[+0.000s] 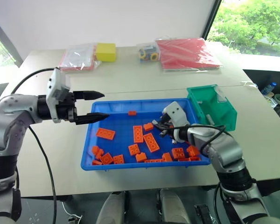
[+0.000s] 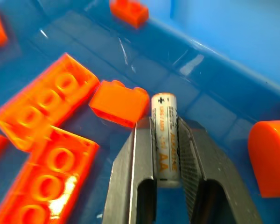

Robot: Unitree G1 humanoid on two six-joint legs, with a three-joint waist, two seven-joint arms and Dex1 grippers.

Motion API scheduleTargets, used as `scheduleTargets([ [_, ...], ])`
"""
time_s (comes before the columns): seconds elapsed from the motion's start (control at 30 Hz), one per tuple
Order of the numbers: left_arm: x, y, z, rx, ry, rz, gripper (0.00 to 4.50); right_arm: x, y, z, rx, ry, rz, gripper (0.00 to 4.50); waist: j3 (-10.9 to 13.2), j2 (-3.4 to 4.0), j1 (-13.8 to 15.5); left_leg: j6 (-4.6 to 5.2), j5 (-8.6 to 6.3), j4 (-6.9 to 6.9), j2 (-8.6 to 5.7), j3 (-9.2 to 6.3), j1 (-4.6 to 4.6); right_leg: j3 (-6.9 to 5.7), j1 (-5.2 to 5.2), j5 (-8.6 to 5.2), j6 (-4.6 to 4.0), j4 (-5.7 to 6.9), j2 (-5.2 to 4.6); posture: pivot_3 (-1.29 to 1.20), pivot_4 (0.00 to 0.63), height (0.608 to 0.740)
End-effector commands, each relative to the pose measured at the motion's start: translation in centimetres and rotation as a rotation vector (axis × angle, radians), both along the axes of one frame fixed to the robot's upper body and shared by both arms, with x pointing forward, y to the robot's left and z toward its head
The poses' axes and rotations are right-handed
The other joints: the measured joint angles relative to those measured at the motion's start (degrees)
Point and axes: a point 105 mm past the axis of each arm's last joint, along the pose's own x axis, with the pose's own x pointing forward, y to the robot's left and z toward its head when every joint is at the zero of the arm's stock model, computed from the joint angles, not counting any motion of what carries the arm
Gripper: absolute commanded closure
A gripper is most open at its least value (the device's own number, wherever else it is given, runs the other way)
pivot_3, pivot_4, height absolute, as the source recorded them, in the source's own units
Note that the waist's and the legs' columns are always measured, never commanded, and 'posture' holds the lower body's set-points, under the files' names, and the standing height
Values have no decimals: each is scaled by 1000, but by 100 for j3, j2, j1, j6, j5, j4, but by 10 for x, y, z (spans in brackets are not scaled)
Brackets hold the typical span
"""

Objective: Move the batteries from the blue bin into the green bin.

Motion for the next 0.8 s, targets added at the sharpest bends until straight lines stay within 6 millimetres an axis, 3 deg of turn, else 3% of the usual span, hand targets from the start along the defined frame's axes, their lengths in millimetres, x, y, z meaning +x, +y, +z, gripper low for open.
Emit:
scheduleTargets([
  [0.03,0,-3,5,2,-34,-20,587,10,-62,74,59,-186,-211,4332,2,3,26,0,0,2,0,0,-1,0,0,0,0,0,0,0,150,735],
  [0.1,1,-4,4,0,-31,-26,587,10,-97,88,47,-211,-319,4332,1,1,72,2,-2,12,-3,-2,-9,-2,0,1,1,-1,-1,0,150,735],
  [0.2,4,-8,3,-8,-31,-39,587,7,-133,91,6,-214,-429,4332,0,-2,102,10,-7,12,-3,0,-9,-3,4,1,2,-8,-1,0,150,735],
  [0.3,7,-12,4,-15,-35,-54,587,6,-149,83,-36,-199,-474,4332,0,-2,67,11,-7,12,-1,5,-8,-2,5,1,2,-6,-2,0,150,735],
  [0.33,7,-13,4,-16,-36,-58,587,6,-149,80,-25,-190,-474,4332,1,0,24,12,-7,13,0,8,-8,0,4,1,2,-6,-2,0,150,735],
  [0.57,12,-15,7,-15,-43,-70,587,10,-148,71,-66,-205,-485,916,2,2,-14,13,-7,13,5,13,-5,4,-1,2,3,2,1,0,150,735],
  [0.67,11,-16,7,-12,-42,-74,587,5,-142,85,-101,-269,-448,916,2,2,7,14,-8,20,3,13,-10,4,-1,2,4,0,0,0,150,735],
  [0.73,10,-15,5,-10,-38,-74,587,0,-124,95,-81,-291,-385,916,2,3,13,14,-8,22,2,12,-11,4,-1,3,5,0,-1,0,150,735],
  [0.8,9,-15,4,-9,-33,-74,587,-8,-100,92,-43,-252,-303,916,2,2,3,14,-8,21,3,8,-11,3,0,3,5,0,0,0,150,735],
])
